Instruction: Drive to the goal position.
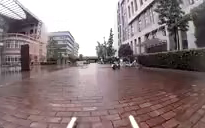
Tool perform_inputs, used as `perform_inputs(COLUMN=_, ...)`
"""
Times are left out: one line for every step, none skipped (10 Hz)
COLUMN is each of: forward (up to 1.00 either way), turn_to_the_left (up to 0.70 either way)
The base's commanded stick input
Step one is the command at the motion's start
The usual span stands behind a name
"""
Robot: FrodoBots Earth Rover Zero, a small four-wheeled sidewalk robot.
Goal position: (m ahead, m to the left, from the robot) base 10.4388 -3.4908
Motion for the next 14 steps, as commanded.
perform_inputs(forward=0.7, turn_to_the_left=0.0)
perform_inputs(forward=0.7, turn_to_the_left=0.0)
perform_inputs(forward=0.7, turn_to_the_left=0.0)
perform_inputs(forward=0.7, turn_to_the_left=0.0)
perform_inputs(forward=0.7, turn_to_the_left=0.0)
perform_inputs(forward=0.7, turn_to_the_left=0.0)
perform_inputs(forward=0.7, turn_to_the_left=-0.04)
perform_inputs(forward=0.7, turn_to_the_left=-0.14)
perform_inputs(forward=0.7, turn_to_the_left=-0.14)
perform_inputs(forward=0.7, turn_to_the_left=-0.14)
perform_inputs(forward=0.7, turn_to_the_left=-0.14)
perform_inputs(forward=0.7, turn_to_the_left=-0.14)
perform_inputs(forward=0.7, turn_to_the_left=-0.05)
perform_inputs(forward=0.7, turn_to_the_left=0.0)
